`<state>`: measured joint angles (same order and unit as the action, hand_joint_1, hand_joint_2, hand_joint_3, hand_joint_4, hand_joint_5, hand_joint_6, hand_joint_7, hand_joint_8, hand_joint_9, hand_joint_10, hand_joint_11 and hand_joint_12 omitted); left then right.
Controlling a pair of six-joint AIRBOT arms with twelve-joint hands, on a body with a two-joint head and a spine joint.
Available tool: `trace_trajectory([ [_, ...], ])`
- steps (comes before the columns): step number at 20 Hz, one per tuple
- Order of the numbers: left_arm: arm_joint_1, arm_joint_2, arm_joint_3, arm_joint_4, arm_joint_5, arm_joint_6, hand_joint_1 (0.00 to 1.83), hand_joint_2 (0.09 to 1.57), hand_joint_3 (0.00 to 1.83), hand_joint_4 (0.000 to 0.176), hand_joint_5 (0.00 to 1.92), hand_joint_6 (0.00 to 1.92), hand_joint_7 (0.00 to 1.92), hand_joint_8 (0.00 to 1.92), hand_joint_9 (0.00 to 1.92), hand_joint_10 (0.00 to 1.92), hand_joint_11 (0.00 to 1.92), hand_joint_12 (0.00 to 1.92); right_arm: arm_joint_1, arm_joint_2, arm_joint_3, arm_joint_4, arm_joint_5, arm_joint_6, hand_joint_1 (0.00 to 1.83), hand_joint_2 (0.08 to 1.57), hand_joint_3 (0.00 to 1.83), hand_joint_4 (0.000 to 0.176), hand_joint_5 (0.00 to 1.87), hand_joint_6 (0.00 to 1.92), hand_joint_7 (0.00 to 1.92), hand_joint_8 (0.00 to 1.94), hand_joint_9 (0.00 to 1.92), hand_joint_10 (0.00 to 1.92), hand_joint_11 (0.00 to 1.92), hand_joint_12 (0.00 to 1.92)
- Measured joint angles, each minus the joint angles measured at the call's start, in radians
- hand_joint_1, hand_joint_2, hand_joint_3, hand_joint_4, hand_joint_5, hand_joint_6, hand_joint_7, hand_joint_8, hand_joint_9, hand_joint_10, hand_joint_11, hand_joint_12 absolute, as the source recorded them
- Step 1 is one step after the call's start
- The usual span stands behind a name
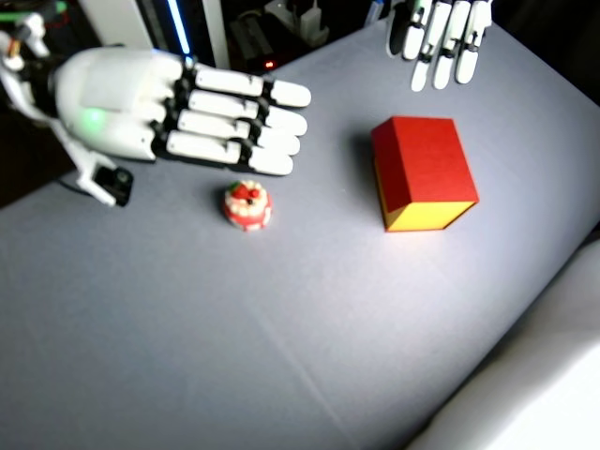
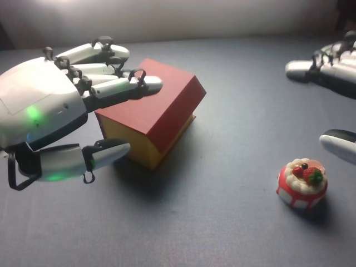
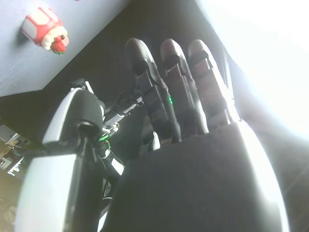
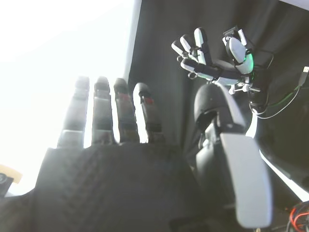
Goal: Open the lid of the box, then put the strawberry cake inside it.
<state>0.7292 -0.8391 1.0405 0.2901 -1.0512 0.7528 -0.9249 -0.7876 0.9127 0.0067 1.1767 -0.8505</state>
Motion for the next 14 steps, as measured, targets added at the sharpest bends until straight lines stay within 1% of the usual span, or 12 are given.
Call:
trace_trajectory([
  [2, 0.0, 0.0, 0.0, 0.0, 0.002, 0.0, 0.3, 1.4, 0.01, 0.0, 0.34, 0.0, 0.49, 0.0, 0.42, 0.09, 0.0, 1.27, 0.0, 0.0, 0.0, 0.003, 0.0, 0.0, 0.52, 1.33, 0.0, 0.0, 0.34, 0.04, 0.53, 0.05, 0.34, 0.7, 0.07, 1.75],
  [3, 0.0, 0.0, 0.0, 0.0, 0.002, 0.0, 0.26, 1.41, 0.0, 0.028, 0.28, 0.0, 0.37, 0.0, 0.33, 0.04, 0.0, 1.16, 0.0, -0.002, 0.0, 0.007, 0.0, 0.0, 0.49, 1.34, 0.0, 0.0, 0.34, 0.02, 0.47, 0.01, 0.27, 0.57, 0.01, 1.65],
  [4, -0.002, -0.003, 0.0, 0.0, 0.008, 0.0, 0.24, 1.41, 0.0, 0.037, 0.24, 0.0, 0.31, 0.0, 0.3, 0.02, 0.0, 1.18, 0.0, -0.004, 0.001, 0.009, -0.001, 0.0, 0.52, 1.35, 0.0, 0.0, 0.33, 0.01, 0.41, 0.0, 0.23, 0.45, 0.0, 1.54],
  [5, -0.003, -0.011, 0.0, -0.003, 0.015, 0.0, 0.21, 1.41, 0.0, 0.056, 0.12, 0.0, 0.13, 0.0, 0.14, 0.01, 0.0, 1.01, -0.002, -0.004, 0.002, 0.008, -0.002, 0.0, 0.51, 1.35, 0.0, 0.0, 0.28, 0.01, 0.29, 0.0, 0.11, 0.33, 0.0, 1.31],
  [6, -0.004, -0.015, 0.0, 0.001, 0.029, 0.0, 0.29, 1.37, 0.0, 0.055, 0.02, 0.0, 0.03, 0.0, 0.03, 0.0, 0.0, 0.77, -0.002, -0.005, 0.002, 0.01, -0.001, 0.0, 0.58, 1.33, 0.0, 0.0, 0.23, 0.0, 0.2, 0.0, 0.06, 0.27, 0.0, 1.15],
  [7, -0.004, -0.019, 0.0, 0.006, 0.041, 0.0, 0.38, 1.31, 0.0, 0.067, 0.0, 0.0, 0.0, 0.0, 0.0, 0.0, 0.0, 0.46, -0.003, -0.006, 0.002, 0.014, -0.001, 0.0, 0.61, 1.31, 0.0, 0.0, 0.19, 0.0, 0.14, 0.0, 0.03, 0.24, 0.0, 1.06],
  [8, -0.005, -0.026, 0.005, 0.012, 0.061, 0.0, 0.54, 1.23, 0.0, 0.087, 0.0, 0.0, 0.0, 0.0, 0.0, 0.0, 0.0, 0.09, -0.011, -0.011, 0.002, 0.027, 0.0, 0.0, 0.67, 1.3, 0.0, 0.0, 0.15, 0.0, 0.08, 0.0, 0.01, 0.23, 0.0, 1.12],
  [9, -0.012, -0.036, 0.01, 0.013, 0.097, -0.001, 0.66, 1.19, 0.0, 0.099, 0.0, 0.0, 0.0, 0.0, 0.0, 0.0, 0.0, 0.02, -0.018, -0.016, 0.002, 0.042, -0.008, 0.0, 0.66, 1.29, 0.0, 0.0, 0.13, 0.0, 0.05, 0.01, 0.01, 0.18, 0.0, 0.99],
  [10, -0.014, -0.043, 0.016, 0.013, 0.11, -0.001, 0.69, 1.17, 0.0, 0.106, 0.0, 0.0, 0.0, 0.0, 0.0, 0.0, 0.0, 0.0, -0.023, -0.017, 0.002, 0.047, -0.01, 0.0, 0.63, 1.3, 0.0, 0.0, 0.12, 0.0, 0.04, 0.0, 0.01, 0.15, 0.0, 0.81],
  [11, -0.019, -0.054, 0.023, 0.007, 0.126, 0.0, 0.81, 1.14, 0.0, 0.112, 0.0, 0.0, 0.0, 0.0, 0.0, 0.0, 0.0, 0.0, -0.028, -0.017, 0.002, 0.051, -0.01, 0.0, 0.62, 1.3, 0.0, 0.0, 0.12, 0.0, 0.03, 0.0, 0.01, 0.13, 0.0, 0.71],
  [12, -0.029, -0.07, 0.035, 0.008, 0.145, -0.002, 0.86, 1.13, 0.0, 0.138, 0.0, 0.0, 0.0, 0.0, 0.0, 0.0, 0.0, 0.0, -0.031, -0.019, 0.002, 0.059, -0.01, 0.0, 0.59, 1.31, 0.0, 0.0, 0.11, 0.0, 0.02, 0.0, 0.0, 0.11, 0.0, 0.69],
  [14, -0.05, -0.106, 0.057, -0.002, 0.187, -0.002, 0.94, 1.1, 0.0, 0.172, 0.0, 0.0, 0.0, 0.0, 0.0, 0.0, 0.0, 0.0, -0.054, -0.02, 0.002, 0.082, -0.003, 0.0, 0.59, 1.31, 0.0, 0.0, 0.11, 0.0, 0.04, 0.0, 0.01, 0.07, 0.0, 0.54],
])
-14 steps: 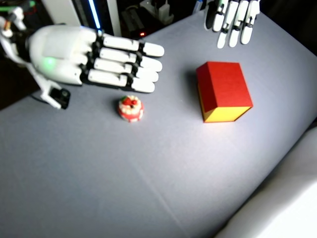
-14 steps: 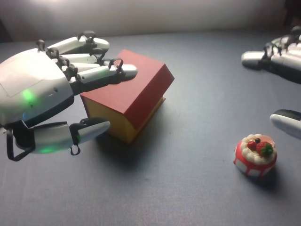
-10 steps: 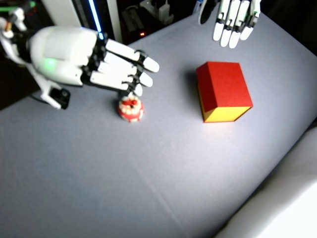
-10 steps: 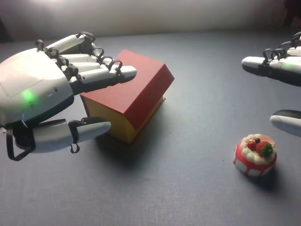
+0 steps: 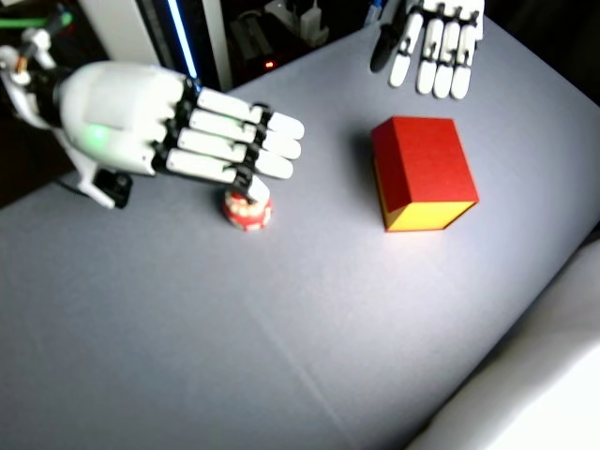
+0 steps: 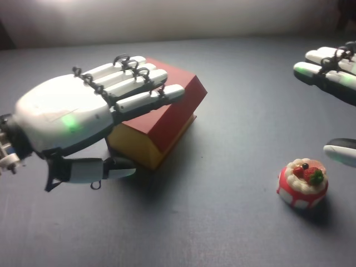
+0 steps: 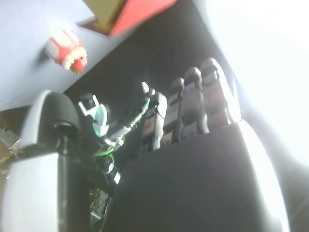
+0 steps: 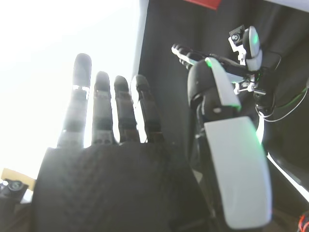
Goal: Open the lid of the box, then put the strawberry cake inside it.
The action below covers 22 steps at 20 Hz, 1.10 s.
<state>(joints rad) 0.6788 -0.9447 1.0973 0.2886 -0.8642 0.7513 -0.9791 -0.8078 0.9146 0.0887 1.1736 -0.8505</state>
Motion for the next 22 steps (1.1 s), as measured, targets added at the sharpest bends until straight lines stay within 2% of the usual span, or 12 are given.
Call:
trace_trajectory([
  [2, -0.003, -0.019, 0.014, -0.023, 0.013, 0.004, 0.97, 1.09, 0.0, 0.176, 0.0, 0.0, 0.0, 0.0, 0.0, 0.0, 0.0, 0.0, -0.01, -0.001, 0.0, 0.014, 0.0, 0.0, 0.57, 1.31, 0.0, 0.0, 0.1, 0.0, 0.03, 0.0, 0.01, 0.05, 0.0, 0.36],
  [5, -0.004, -0.039, 0.031, -0.072, 0.036, 0.032, 0.95, 1.12, 0.0, 0.17, 0.0, 0.0, 0.0, 0.0, 0.0, 0.0, 0.0, 0.0, -0.018, -0.007, -0.002, 0.031, 0.007, 0.0, 0.6, 1.31, 0.0, 0.0, 0.11, 0.0, 0.04, 0.0, 0.03, 0.03, 0.0, 0.4],
  [8, -0.017, -0.067, 0.063, -0.109, 0.072, 0.036, 0.94, 1.13, 0.0, 0.176, 0.0, 0.0, 0.0, 0.0, 0.0, 0.0, 0.0, 0.0, -0.032, -0.011, -0.002, 0.035, 0.011, 0.002, 0.58, 1.32, 0.0, 0.0, 0.13, 0.0, 0.06, 0.0, 0.04, 0.03, 0.0, 0.48],
  [9, -0.019, -0.075, 0.068, -0.123, 0.073, 0.038, 0.95, 1.13, 0.0, 0.175, 0.0, 0.0, 0.0, 0.0, 0.0, 0.0, 0.0, 0.0, -0.034, -0.011, -0.002, 0.041, 0.012, 0.002, 0.6, 1.31, 0.0, 0.0, 0.14, 0.0, 0.07, 0.0, 0.05, 0.03, 0.0, 0.56],
  [12, -0.023, -0.096, 0.08, -0.133, 0.084, 0.039, 0.96, 1.13, 0.0, 0.176, 0.0, 0.0, 0.0, 0.0, 0.0, 0.0, 0.0, 0.0, -0.041, -0.011, -0.002, 0.052, 0.015, 0.008, 0.57, 1.32, 0.0, 0.0, 0.12, 0.0, 0.05, 0.0, 0.04, 0.02, 0.0, 0.57],
  [16, -0.033, -0.131, 0.105, -0.158, 0.097, 0.042, 0.94, 1.09, 0.0, 0.169, 0.0, 0.0, 0.0, 0.0, 0.0, 0.0, 0.0, 0.0, -0.042, -0.012, -0.002, 0.049, 0.017, 0.011, 0.53, 1.33, 0.0, 0.0, 0.12, 0.0, 0.07, 0.0, 0.07, 0.03, 0.0, 0.79],
  [17, -0.037, -0.138, 0.11, -0.164, 0.098, 0.042, 0.96, 1.09, 0.0, 0.164, 0.0, 0.0, 0.0, 0.0, 0.0, 0.0, 0.0, 0.0, -0.042, -0.012, -0.002, 0.051, 0.017, 0.011, 0.53, 1.34, 0.0, 0.0, 0.11, 0.0, 0.06, 0.0, 0.06, 0.02, 0.0, 0.74],
  [18, -0.039, -0.148, 0.115, -0.174, 0.097, 0.043, 0.99, 1.09, 0.0, 0.162, 0.0, 0.0, 0.0, 0.0, 0.0, 0.0, 0.0, 0.0, -0.042, -0.012, -0.002, 0.052, 0.017, 0.011, 0.51, 1.35, 0.0, 0.0, 0.09, 0.0, 0.04, 0.0, 0.03, 0.01, 0.0, 0.58],
  [19, -0.041, -0.155, 0.119, -0.178, 0.1, 0.045, 1.01, 1.08, 0.0, 0.163, 0.0, 0.0, 0.0, 0.0, 0.0, 0.0, 0.0, 0.0, -0.042, -0.012, -0.002, 0.052, 0.018, 0.012, 0.54, 1.34, 0.0, 0.0, 0.1, 0.0, 0.04, 0.0, 0.04, 0.02, 0.0, 0.61],
  [20, -0.042, -0.163, 0.127, -0.181, 0.1, 0.045, 1.01, 1.08, 0.0, 0.158, 0.0, 0.0, 0.0, 0.0, 0.0, 0.0, 0.0, 0.0, -0.042, -0.012, -0.002, 0.053, 0.017, 0.012, 0.55, 1.34, 0.0, 0.0, 0.11, 0.0, 0.05, 0.0, 0.05, 0.02, 0.0, 0.69],
  [21, -0.043, -0.168, 0.13, -0.197, 0.107, 0.045, 1.01, 1.09, 0.0, 0.134, 0.0, 0.0, 0.0, 0.0, 0.0, 0.0, 0.0, 0.0, -0.042, -0.013, -0.002, 0.053, 0.018, 0.012, 0.54, 1.34, 0.0, 0.0, 0.11, 0.0, 0.05, 0.0, 0.06, 0.02, 0.0, 0.71],
  [22, -0.043, -0.176, 0.139, -0.203, 0.11, 0.047, 1.01, 1.1, 0.0, 0.118, 0.0, 0.0, 0.0, 0.0, 0.0, 0.0, 0.0, 0.0, -0.042, -0.014, -0.002, 0.051, 0.018, 0.012, 0.55, 1.34, 0.0, 0.0, 0.1, 0.0, 0.05, 0.0, 0.06, 0.02, 0.0, 0.71],
])
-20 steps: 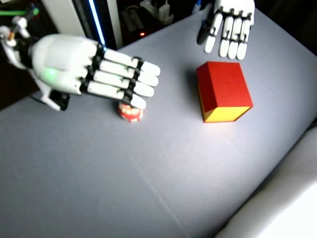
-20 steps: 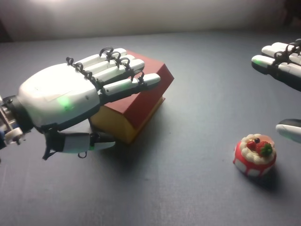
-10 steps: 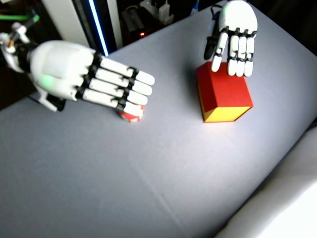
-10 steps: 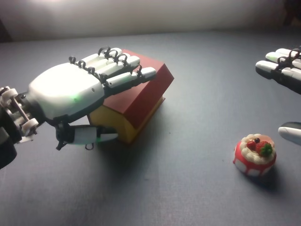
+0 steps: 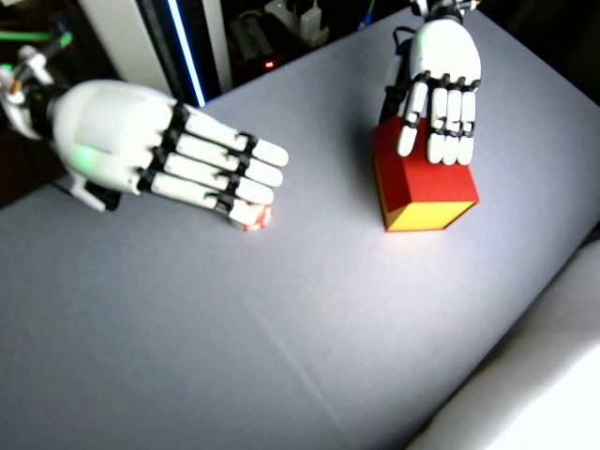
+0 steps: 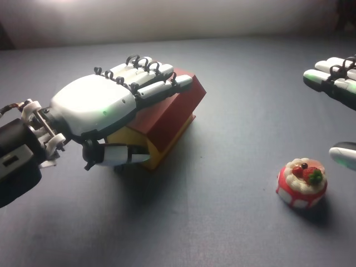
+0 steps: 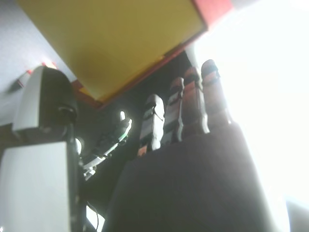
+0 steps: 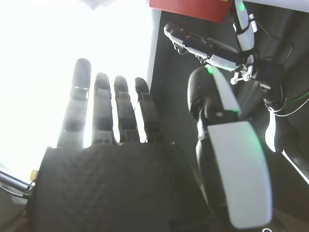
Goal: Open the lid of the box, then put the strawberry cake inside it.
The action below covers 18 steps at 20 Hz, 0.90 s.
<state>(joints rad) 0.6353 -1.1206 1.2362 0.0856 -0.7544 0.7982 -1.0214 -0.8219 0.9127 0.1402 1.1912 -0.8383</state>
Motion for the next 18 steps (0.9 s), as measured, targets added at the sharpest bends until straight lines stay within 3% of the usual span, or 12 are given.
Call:
trace_trajectory([
  [1, 0.0, -0.002, 0.0, -0.016, 0.004, 0.007, 0.98, 1.12, 0.0, 0.107, 0.0, 0.0, 0.0, 0.0, 0.0, 0.0, 0.0, 0.0, 0.0, -0.002, 0.0, 0.001, 0.0, 0.0, 0.56, 1.34, 0.0, 0.0, 0.1, 0.0, 0.05, 0.0, 0.05, 0.02, 0.0, 0.62],
  [2, 0.0, -0.006, 0.005, -0.029, 0.005, 0.01, 0.98, 1.14, 0.01, 0.121, 0.0, 0.0, 0.0, 0.0, 0.0, 0.0, 0.0, 0.0, 0.0, -0.003, 0.0, 0.002, 0.0, 0.001, 0.57, 1.34, 0.0, 0.0, 0.1, 0.0, 0.05, 0.0, 0.05, 0.02, 0.0, 0.63],
  [5, 0.0, -0.006, 0.006, -0.052, -0.011, 0.01, 0.86, 1.24, 0.02, 0.102, 0.0, 0.0, 0.0, 0.0, 0.0, 0.0, 0.0, 0.0, -0.004, -0.003, 0.0, 0.003, 0.003, 0.003, 0.6, 1.33, 0.0, 0.0, 0.1, 0.0, 0.04, 0.0, 0.06, 0.02, 0.0, 0.66],
  [6, 0.002, -0.005, 0.006, -0.059, -0.029, 0.01, 0.88, 1.24, 0.01, 0.123, 0.0, 0.0, 0.0, 0.0, 0.0, 0.0, 0.0, 0.0, -0.006, -0.003, 0.0, 0.002, 0.0, 0.003, 0.6, 1.33, 0.0, 0.0, 0.09, 0.0, 0.03, 0.0, 0.04, 0.02, 0.0, 0.57],
  [8, 0.01, -0.005, 0.0, -0.084, -0.061, 0.01, 0.85, 1.25, 0.01, 0.129, 0.0, 0.0, 0.0, 0.0, 0.0, 0.0, 0.0, 0.0, -0.006, -0.003, 0.0, 0.003, -0.001, 0.003, 0.6, 1.33, 0.0, 0.0, 0.1, 0.0, 0.04, 0.0, 0.04, 0.02, 0.0, 0.55],
  [9, 0.019, -0.005, -0.002, -0.095, -0.084, 0.011, 0.82, 1.26, 0.02, 0.144, 0.0, 0.0, 0.0, 0.0, 0.0, 0.0, 0.0, 0.0, -0.006, -0.004, 0.0, 0.004, 0.0, 0.004, 0.59, 1.34, 0.0, 0.0, 0.09, 0.0, 0.03, 0.0, 0.03, 0.01, 0.0, 0.48],
  [12, 0.034, 0.002, -0.014, -0.128, -0.124, 0.011, 0.7, 1.31, 0.02, 0.133, 0.0, 0.0, 0.0, 0.0, 0.0, 0.0, 0.0, 0.0, -0.006, -0.008, 0.0, 0.004, 0.001, 0.008, 0.59, 1.34, 0.0, 0.0, 0.11, 0.0, 0.05, 0.0, 0.05, 0.02, 0.0, 0.39],
  [13, 0.035, 0.004, -0.014, -0.138, -0.151, 0.011, 0.75, 1.3, 0.01, 0.11, 0.0, 0.0, 0.0, 0.0, 0.0, 0.0, 0.0, 0.0, -0.011, -0.008, 0.0, 0.002, 0.002, 0.011, 0.6, 1.34, 0.0, 0.0, 0.11, 0.0, 0.05, 0.0, 0.05, 0.02, 0.0, 0.47],
  [14, 0.037, 0.006, -0.014, -0.152, -0.175, 0.011, 0.79, 1.3, 0.01, 0.125, 0.0, 0.0, 0.0, 0.0, 0.0, 0.0, 0.0, 0.0, -0.011, -0.008, 0.0, 0.005, 0.0, 0.011, 0.59, 1.33, 0.0, 0.0, 0.12, 0.0, 0.05, 0.0, 0.06, 0.02, 0.0, 0.6],
  [15, 0.043, 0.014, -0.016, -0.164, -0.203, 0.011, 0.77, 1.32, 0.01, 0.156, 0.0, 0.0, 0.0, 0.0, 0.0, 0.0, 0.0, 0.0, -0.011, -0.008, 0.0, 0.005, 0.004, 0.012, 0.61, 1.32, 0.0, 0.0, 0.13, 0.0, 0.06, 0.0, 0.07, 0.02, 0.0, 0.72],
  [17, 0.045, 0.016, -0.016, -0.205, -0.232, 0.012, 0.67, 1.34, 0.02, 0.16, 0.0, 0.0, 0.0, 0.0, 0.0, 0.0, 0.01, 0.0, -0.017, -0.008, 0.0, 0.014, 0.005, 0.012, 0.62, 1.32, 0.0, 0.0, 0.13, 0.0, 0.06, 0.0, 0.08, 0.02, 0.0, 0.75],
  [18, 0.045, 0.018, -0.016, -0.216, -0.243, 0.012, 0.61, 1.34, 0.01, 0.173, 0.0, 0.0, 0.0, 0.0, 0.0, 0.0, 0.03, 0.02, -0.018, -0.008, 0.0, 0.016, 0.004, 0.012, 0.61, 1.32, 0.0, 0.0, 0.13, 0.0, 0.06, 0.0, 0.09, 0.03, 0.0, 0.79],
])
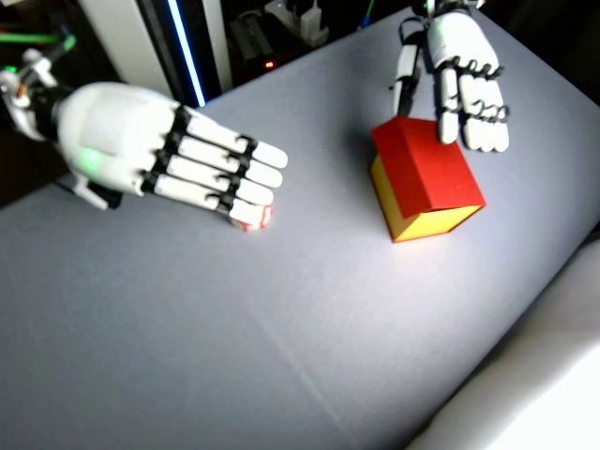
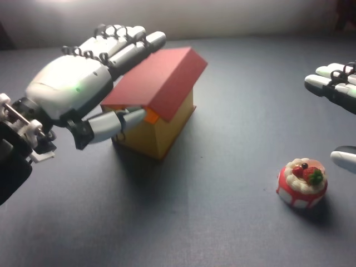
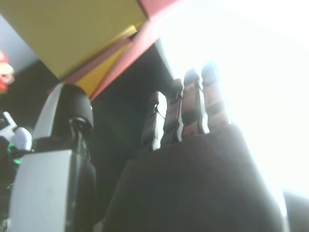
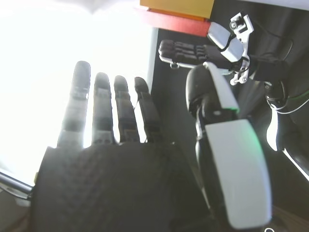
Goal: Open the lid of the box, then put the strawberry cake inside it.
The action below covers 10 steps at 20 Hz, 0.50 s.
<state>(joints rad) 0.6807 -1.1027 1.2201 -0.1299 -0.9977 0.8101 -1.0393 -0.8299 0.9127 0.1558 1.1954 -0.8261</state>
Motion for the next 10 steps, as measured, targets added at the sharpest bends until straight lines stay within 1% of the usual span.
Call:
trace_trajectory([
  [1, 0.0, 0.002, 0.0, -0.009, -0.01, 0.0, 0.58, 1.34, 0.01, 0.175, 0.0, 0.0, 0.0, 0.0, 0.0, 0.0, 0.03, 0.02, 0.0, 0.0, 0.0, -0.002, 0.002, 0.001, 0.62, 1.32, 0.0, 0.0, 0.14, 0.0, 0.07, 0.0, 0.09, 0.03, 0.0, 0.84],
  [2, 0.0, 0.003, 0.0, -0.023, -0.028, 0.0, 0.58, 1.35, 0.01, 0.176, 0.0, 0.0, 0.0, 0.0, 0.0, 0.0, 0.0, 0.0, 0.0, 0.0, 0.0, -0.003, 0.003, 0.003, 0.61, 1.32, 0.0, 0.0, 0.13, 0.0, 0.06, 0.01, 0.07, 0.02, 0.0, 0.73],
  [3, 0.002, 0.003, 0.0, -0.037, -0.041, 0.0, 0.61, 1.35, 0.01, 0.167, 0.0, 0.0, 0.0, 0.0, 0.0, 0.0, 0.0, 0.0, 0.0, 0.0, 0.0, -0.002, 0.003, 0.003, 0.62, 1.32, 0.0, 0.0, 0.13, 0.0, 0.06, 0.0, 0.06, 0.01, 0.0, 0.64],
  [4, 0.005, 0.003, 0.0, -0.048, -0.058, -0.003, 0.58, 1.35, 0.01, 0.174, 0.0, 0.0, 0.0, 0.0, 0.0, 0.0, 0.0, 0.0, -0.001, 0.0, 0.0, 0.001, 0.003, 0.003, 0.61, 1.33, 0.0, 0.0, 0.12, 0.0, 0.05, 0.0, 0.05, 0.01, 0.0, 0.57],
  [5, 0.01, 0.004, 0.003, -0.061, -0.073, -0.007, 0.59, 1.35, 0.01, 0.154, 0.0, 0.0, 0.0, 0.0, 0.0, 0.0, 0.0, 0.0, -0.001, 0.0, 0.0, 0.003, 0.003, 0.003, 0.6, 1.33, 0.0, 0.0, 0.11, 0.0, 0.04, 0.0, 0.04, 0.0, 0.0, 0.51],
  [6, 0.01, 0.004, 0.006, -0.075, -0.076, -0.015, 0.6, 1.35, 0.0, 0.153, 0.0, 0.0, 0.0, 0.0, 0.0, 0.0, 0.01, 0.0, -0.001, 0.0, 0.0, 0.005, 0.003, 0.003, 0.6, 1.33, 0.0, 0.0, 0.11, 0.0, 0.04, 0.0, 0.05, 0.01, 0.0, 0.49],
  [7, 0.011, 0.004, 0.011, -0.093, -0.086, -0.02, 0.59, 1.35, 0.0, 0.125, 0.0, 0.0, 0.0, 0.0, 0.0, 0.0, 0.03, 0.01, -0.001, -0.001, 0.0, 0.005, 0.004, 0.003, 0.6, 1.33, 0.0, 0.0, 0.12, 0.0, 0.05, 0.0, 0.05, 0.01, 0.0, 0.54],
  [8, 0.012, 0.003, 0.019, -0.106, -0.094, -0.026, 0.55, 1.36, 0.01, 0.126, 0.0, 0.0, 0.0, 0.0, 0.0, 0.0, 0.0, 0.0, -0.001, -0.001, 0.0, 0.005, 0.004, 0.003, 0.6, 1.33, 0.0, 0.0, 0.12, 0.0, 0.05, 0.0, 0.05, 0.01, 0.0, 0.55],
  [9, 0.012, 0.003, 0.026, -0.14, -0.107, -0.03, 0.52, 1.37, 0.01, 0.124, 0.0, 0.0, 0.0, 0.0, 0.0, 0.0, 0.0, 0.0, -0.001, -0.002, 0.0, 0.005, 0.003, 0.003, 0.58, 1.33, 0.0, 0.0, 0.12, 0.0, 0.04, 0.0, 0.05, 0.01, 0.0, 0.6],
  [10, 0.013, 0.002, 0.03, -0.167, -0.117, -0.031, 0.48, 1.36, 0.0, 0.142, 0.0, 0.0, 0.0, 0.0, 0.0, 0.0, 0.0, 0.0, -0.003, -0.002, 0.0, 0.006, 0.005, 0.003, 0.6, 1.32, 0.0, 0.0, 0.12, 0.0, 0.04, 0.0, 0.06, 0.01, 0.0, 0.68],
])
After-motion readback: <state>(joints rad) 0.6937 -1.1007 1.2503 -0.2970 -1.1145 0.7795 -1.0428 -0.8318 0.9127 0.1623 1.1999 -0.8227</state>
